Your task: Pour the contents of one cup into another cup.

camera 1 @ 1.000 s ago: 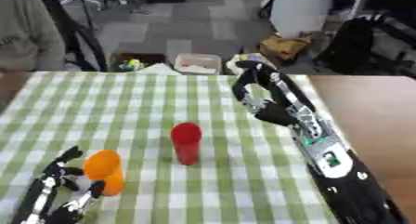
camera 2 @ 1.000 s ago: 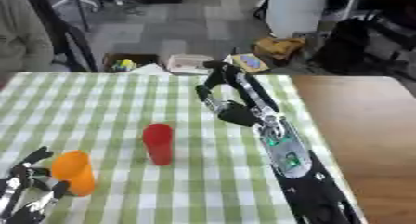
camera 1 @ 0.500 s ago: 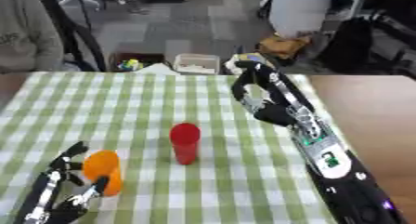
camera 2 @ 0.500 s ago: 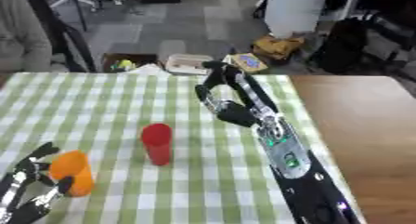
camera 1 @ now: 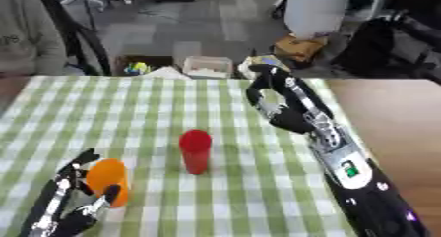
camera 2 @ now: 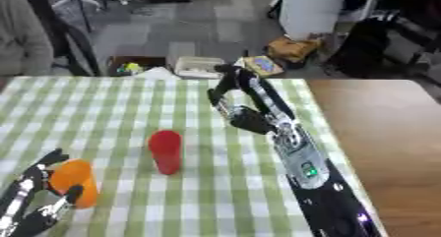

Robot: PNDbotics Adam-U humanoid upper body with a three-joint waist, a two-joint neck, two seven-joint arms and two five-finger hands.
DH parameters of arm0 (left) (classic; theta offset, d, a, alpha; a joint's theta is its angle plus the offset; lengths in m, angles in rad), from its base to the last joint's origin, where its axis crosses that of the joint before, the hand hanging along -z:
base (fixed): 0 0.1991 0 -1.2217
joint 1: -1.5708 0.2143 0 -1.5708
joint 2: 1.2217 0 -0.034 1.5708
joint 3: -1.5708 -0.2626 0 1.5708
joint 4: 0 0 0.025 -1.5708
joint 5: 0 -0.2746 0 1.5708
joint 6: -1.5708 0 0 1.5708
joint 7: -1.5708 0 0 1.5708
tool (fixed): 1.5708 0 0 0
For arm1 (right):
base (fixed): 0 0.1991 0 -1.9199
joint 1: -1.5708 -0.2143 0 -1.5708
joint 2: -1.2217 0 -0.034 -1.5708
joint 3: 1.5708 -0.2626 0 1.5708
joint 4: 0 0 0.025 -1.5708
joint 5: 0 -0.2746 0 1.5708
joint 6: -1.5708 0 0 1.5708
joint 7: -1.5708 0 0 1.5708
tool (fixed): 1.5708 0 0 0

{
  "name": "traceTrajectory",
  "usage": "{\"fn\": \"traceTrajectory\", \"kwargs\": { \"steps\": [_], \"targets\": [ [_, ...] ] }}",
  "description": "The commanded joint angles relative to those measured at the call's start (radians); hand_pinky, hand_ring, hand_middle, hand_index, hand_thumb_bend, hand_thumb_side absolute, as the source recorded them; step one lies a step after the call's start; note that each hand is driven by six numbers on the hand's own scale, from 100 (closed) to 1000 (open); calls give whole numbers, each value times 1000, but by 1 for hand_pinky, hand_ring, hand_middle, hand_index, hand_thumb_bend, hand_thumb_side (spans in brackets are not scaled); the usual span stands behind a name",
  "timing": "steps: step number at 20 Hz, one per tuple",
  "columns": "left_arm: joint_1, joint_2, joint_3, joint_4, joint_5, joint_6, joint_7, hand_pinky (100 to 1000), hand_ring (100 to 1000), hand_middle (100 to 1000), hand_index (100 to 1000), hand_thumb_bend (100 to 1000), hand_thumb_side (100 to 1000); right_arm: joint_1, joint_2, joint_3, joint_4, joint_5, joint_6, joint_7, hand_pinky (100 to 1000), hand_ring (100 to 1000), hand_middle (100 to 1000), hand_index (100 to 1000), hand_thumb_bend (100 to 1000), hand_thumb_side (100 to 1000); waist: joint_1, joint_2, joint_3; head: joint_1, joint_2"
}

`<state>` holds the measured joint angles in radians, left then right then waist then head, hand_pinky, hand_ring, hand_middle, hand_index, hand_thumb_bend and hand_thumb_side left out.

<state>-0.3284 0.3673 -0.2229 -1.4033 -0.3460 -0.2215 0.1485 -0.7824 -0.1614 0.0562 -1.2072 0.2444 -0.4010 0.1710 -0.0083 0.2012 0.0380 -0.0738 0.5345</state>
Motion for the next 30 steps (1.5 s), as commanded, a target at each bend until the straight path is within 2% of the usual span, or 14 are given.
{"fn": "traceTrajectory", "kwargs": {
  "steps": [1,14,30],
  "targets": [
    [-18,14,0,-4,2,-6,-11,500,677,829,1000,515,708,-15,-7,0,-19,-8,-2,2,783,629,559,868,257,556,4,-14,-1,-4,-7],
    [-52,12,-19,30,-21,-24,-24,476,650,801,1000,518,682,-13,-6,1,-19,-9,-1,3,783,628,558,869,250,563,5,-11,-5,-2,-6],
    [-85,-1,-35,91,-62,-36,-16,436,613,773,1000,465,645,-14,-3,3,-15,-11,-2,7,783,627,557,869,243,568,3,-10,-9,-1,-7]
  ]
}}
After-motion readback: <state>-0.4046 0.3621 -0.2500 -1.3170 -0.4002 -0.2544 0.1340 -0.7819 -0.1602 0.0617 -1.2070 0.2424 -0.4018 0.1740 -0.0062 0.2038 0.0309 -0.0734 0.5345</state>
